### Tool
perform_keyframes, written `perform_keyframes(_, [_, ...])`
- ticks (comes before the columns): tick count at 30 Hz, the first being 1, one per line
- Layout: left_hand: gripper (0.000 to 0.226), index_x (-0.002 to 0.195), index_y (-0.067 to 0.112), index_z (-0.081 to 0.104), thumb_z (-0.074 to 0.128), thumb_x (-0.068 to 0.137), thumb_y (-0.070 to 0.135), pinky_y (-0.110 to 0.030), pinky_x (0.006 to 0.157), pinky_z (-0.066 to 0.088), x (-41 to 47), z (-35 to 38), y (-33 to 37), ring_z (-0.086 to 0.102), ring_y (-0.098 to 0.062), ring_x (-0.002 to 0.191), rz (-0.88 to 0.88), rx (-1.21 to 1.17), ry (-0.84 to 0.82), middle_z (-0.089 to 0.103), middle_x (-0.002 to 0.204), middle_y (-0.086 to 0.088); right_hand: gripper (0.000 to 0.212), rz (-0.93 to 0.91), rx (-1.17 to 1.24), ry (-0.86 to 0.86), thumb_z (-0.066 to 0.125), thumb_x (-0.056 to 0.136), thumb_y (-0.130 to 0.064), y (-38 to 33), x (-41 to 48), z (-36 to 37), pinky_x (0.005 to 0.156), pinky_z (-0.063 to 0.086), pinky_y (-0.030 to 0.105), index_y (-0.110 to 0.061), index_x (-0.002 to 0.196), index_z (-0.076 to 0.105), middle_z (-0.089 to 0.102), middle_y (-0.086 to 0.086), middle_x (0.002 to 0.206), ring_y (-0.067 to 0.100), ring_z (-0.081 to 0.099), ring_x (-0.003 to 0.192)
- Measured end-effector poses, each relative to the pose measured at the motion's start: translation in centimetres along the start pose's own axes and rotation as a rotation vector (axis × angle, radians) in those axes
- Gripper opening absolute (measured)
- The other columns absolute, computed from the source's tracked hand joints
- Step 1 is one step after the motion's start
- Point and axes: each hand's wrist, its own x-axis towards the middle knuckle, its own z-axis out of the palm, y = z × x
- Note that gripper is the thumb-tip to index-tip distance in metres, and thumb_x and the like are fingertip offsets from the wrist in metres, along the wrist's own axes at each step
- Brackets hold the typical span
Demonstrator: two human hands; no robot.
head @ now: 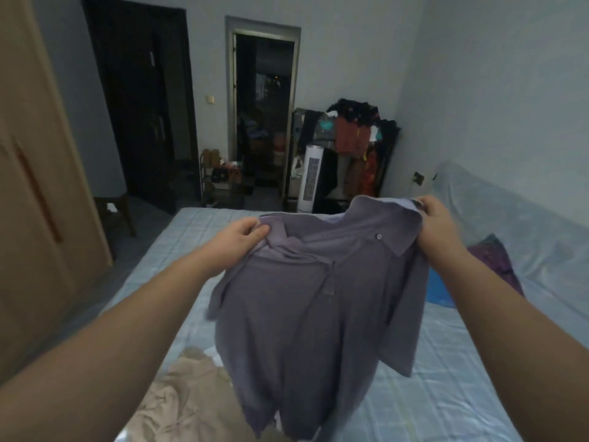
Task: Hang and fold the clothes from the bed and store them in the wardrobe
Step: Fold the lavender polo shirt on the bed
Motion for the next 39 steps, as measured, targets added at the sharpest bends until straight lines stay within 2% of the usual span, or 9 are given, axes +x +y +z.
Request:
perform_keyframes(5, [0.031,0.103,0.045,0.057,0.074,0.079,0.054,-0.017,0.061,0.054,3.5,0.7,4.3,0.071,-0.002,0.083,-0.116,0.191,-0.361,0.071,0.093,0.019,0.011,-0.071,-0.307,-0.197,0.057,0.096,-0.022,4.2,4.2,-5.6,0.073,0.043,0.035,-0.020,0.096,0.069,0.070,0.004,0.092,0.020,0.061,0.090])
perform_keyframes(8, [0.040,0.109,0.054,0.057,0.080,0.077,0.047,-0.018,0.068,0.056,6.3,3.8,6.8,0.069,0.001,0.092,-0.093,0.281,-0.485,0.069,0.103,0.023,0.012,-0.128,-0.421,-0.307,0.057,0.095,-0.016,6.9,7.1,-9.0,0.074,0.044,0.036,-0.019,0.096,0.069,0.071,0.005,0.095,0.022,0.062,0.092])
perform_keyframes(13, [0.012,0.106,0.048,0.065,0.058,0.096,0.046,-0.021,0.075,0.051,11.5,8.8,10.8,0.066,0.005,0.091,0.029,0.361,-0.331,0.069,0.100,0.023,0.019,-0.184,-0.404,-0.328,0.052,0.101,-0.017,11.9,12.5,-14.7,0.083,0.043,0.036,-0.018,0.104,0.071,0.066,0.000,0.096,0.020,0.056,0.098])
perform_keyframes(18, [0.014,0.100,0.045,0.054,0.049,0.102,0.033,-0.027,0.068,0.050,16.2,12.9,13.4,0.063,-0.006,0.089,0.040,0.601,-0.091,0.065,0.099,0.016,0.012,-0.237,-0.490,-0.462,0.055,0.099,-0.015,16.6,17.6,-19.2,0.091,0.047,0.042,-0.019,0.104,0.065,0.067,0.002,0.103,0.024,0.060,0.100])
perform_keyframes(23, [0.020,0.085,0.043,0.052,0.055,0.098,0.029,-0.027,0.058,0.043,18.9,15.3,14.4,0.059,-0.008,0.079,0.090,0.678,0.155,0.062,0.088,0.012,0.018,-0.312,-0.533,-0.406,0.064,0.093,-0.027,18.6,22.4,-20.8,0.063,0.042,0.031,-0.031,0.082,0.051,0.061,-0.011,0.079,0.010,0.057,0.074])
perform_keyframes(27, [0.015,0.089,0.040,0.061,0.055,0.099,0.031,-0.027,0.067,0.043,19.2,16.5,13.9,0.059,-0.009,0.084,-0.020,0.727,0.200,0.063,0.092,0.011,0.019,-0.361,-0.472,-0.394,0.067,0.091,-0.022,20.1,24.5,-22.1,0.066,0.038,0.015,-0.037,0.080,0.063,0.063,-0.023,0.078,0.005,0.057,0.075])
perform_keyframes(30, [0.015,0.093,0.033,0.062,0.050,0.102,0.027,-0.024,0.068,0.040,18.7,17.7,14.0,0.057,-0.009,0.084,-0.062,0.701,0.199,0.065,0.097,0.006,0.016,-0.315,-0.469,-0.379,0.059,0.097,-0.018,21.3,24.9,-22.8,0.072,0.040,0.026,-0.027,0.094,0.071,0.066,-0.013,0.087,0.014,0.059,0.087])
perform_keyframes(35, [0.020,0.100,0.028,0.069,0.049,0.102,0.029,-0.024,0.070,0.043,16.9,20.7,15.0,0.059,-0.010,0.090,-0.186,0.329,0.230,0.065,0.097,0.006,0.024,-0.168,-0.396,-0.178,0.043,0.099,-0.006,21.3,22.6,-22.0,0.083,0.048,0.044,-0.010,0.099,0.066,0.067,0.019,0.102,0.035,0.060,0.095])
perform_keyframes(39, [0.018,0.101,0.021,0.069,0.051,0.101,0.023,-0.030,0.073,0.044,14.3,21.3,15.6,0.060,-0.014,0.089,-0.150,0.414,0.311,0.066,0.095,0.002,0.024,-0.226,-0.352,-0.042,0.037,0.092,-0.010,19.7,19.0,-22.5,0.079,0.049,0.048,-0.011,0.094,0.061,0.061,0.017,0.097,0.035,0.057,0.089])
